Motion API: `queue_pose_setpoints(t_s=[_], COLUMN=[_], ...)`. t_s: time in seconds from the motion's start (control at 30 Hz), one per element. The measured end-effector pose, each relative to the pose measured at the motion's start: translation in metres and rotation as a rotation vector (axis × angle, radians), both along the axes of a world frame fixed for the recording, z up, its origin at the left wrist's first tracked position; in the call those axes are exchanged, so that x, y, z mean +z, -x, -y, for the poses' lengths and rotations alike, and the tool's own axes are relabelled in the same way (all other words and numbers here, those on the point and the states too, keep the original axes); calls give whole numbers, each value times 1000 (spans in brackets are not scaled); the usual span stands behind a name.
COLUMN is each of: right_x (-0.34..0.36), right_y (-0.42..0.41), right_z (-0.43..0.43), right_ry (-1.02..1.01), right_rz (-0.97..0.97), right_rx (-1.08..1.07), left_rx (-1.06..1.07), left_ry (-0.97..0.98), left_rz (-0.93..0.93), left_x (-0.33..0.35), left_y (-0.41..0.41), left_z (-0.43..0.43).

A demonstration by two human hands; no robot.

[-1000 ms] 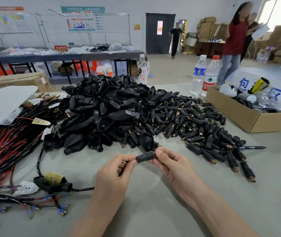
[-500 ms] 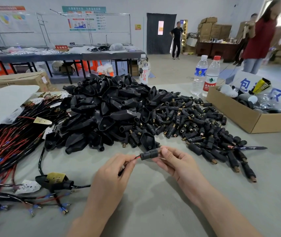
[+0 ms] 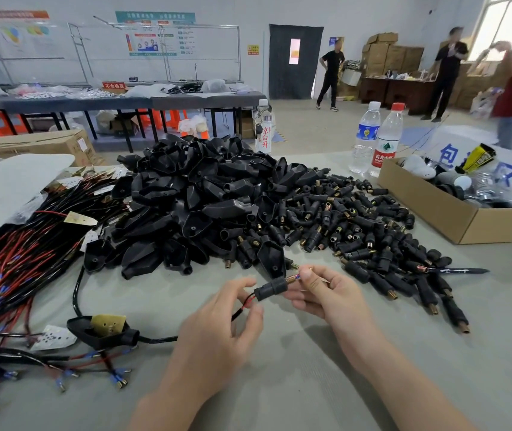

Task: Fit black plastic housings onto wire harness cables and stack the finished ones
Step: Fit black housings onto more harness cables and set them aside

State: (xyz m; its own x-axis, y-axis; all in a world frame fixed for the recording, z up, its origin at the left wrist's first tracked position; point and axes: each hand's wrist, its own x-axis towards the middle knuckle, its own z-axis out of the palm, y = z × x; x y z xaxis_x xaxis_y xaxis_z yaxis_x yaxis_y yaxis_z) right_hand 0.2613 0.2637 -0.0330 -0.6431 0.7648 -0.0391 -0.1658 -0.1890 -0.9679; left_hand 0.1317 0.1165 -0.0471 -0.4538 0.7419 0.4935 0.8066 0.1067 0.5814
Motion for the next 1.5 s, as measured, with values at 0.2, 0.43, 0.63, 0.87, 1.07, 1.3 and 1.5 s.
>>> queue_pose_setpoints(t_s=[0.2,0.43,0.63,0.87,1.07,1.3,1.5], right_x=[5,3,0,-2,-5,5,5], right_y=[-1,0,-2,1,9,2,2], right_z=[6,1,-8,-1,15,3,5], right_ry=[-59,-78,-71,155,199,375,390], right_rz=[-16,-45,-53,-204,-181,-226,-167], right_rx=[84,34,-71,12,295,152,141], left_rx=[-32,24,42,56,62,53,58], left_ry=[34,89,79,10,-21,-82,-56], left_rz=[-54,-125,-211,-317,-353,-361,-423], left_x=[4,5,6,6,4,5,4], left_y=[-2,0,2,1,1,11,12], left_z=[1,2,2,0,-1,0,1])
